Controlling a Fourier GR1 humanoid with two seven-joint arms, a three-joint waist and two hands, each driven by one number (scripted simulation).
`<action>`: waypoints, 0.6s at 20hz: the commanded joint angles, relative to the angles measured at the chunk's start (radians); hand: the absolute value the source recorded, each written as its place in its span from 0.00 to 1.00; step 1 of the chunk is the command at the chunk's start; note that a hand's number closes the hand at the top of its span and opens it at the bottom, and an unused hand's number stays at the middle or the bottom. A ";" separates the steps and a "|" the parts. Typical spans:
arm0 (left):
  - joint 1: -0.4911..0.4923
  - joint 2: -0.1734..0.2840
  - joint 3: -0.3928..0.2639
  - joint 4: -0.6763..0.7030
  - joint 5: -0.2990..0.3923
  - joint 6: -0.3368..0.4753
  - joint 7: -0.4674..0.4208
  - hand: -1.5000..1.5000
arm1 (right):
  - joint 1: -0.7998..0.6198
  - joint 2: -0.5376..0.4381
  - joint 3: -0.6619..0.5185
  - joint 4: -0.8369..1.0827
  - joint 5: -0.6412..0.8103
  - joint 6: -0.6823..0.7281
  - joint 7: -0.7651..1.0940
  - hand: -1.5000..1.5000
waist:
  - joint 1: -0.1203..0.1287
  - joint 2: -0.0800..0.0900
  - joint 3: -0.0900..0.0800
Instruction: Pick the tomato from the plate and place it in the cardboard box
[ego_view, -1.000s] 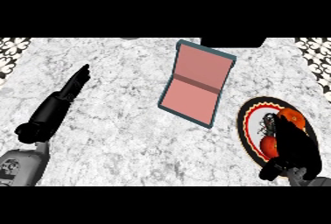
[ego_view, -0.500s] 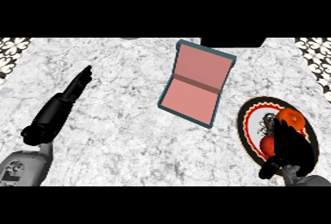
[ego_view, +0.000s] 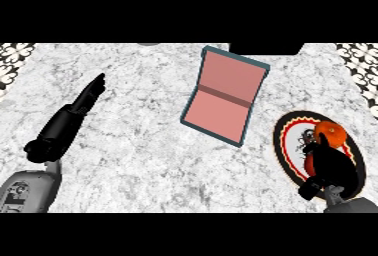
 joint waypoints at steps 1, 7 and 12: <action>0.019 -0.019 -0.003 -0.054 -0.011 -0.001 0.032 0.50 | 0.006 -0.019 0.008 0.059 0.067 -0.073 -0.129 1.00 | 0.001 0.003 0.004; 0.080 -0.024 0.023 -0.018 -0.047 -0.010 -0.073 0.50 | 0.026 0.006 0.015 0.061 0.187 -0.152 -0.153 1.00 | 0.000 0.003 0.004; -0.040 -0.025 0.011 0.031 -0.043 -0.030 -0.010 0.50 | -0.111 0.137 0.236 -0.020 0.237 -0.105 -0.237 1.00 | 0.028 0.007 0.004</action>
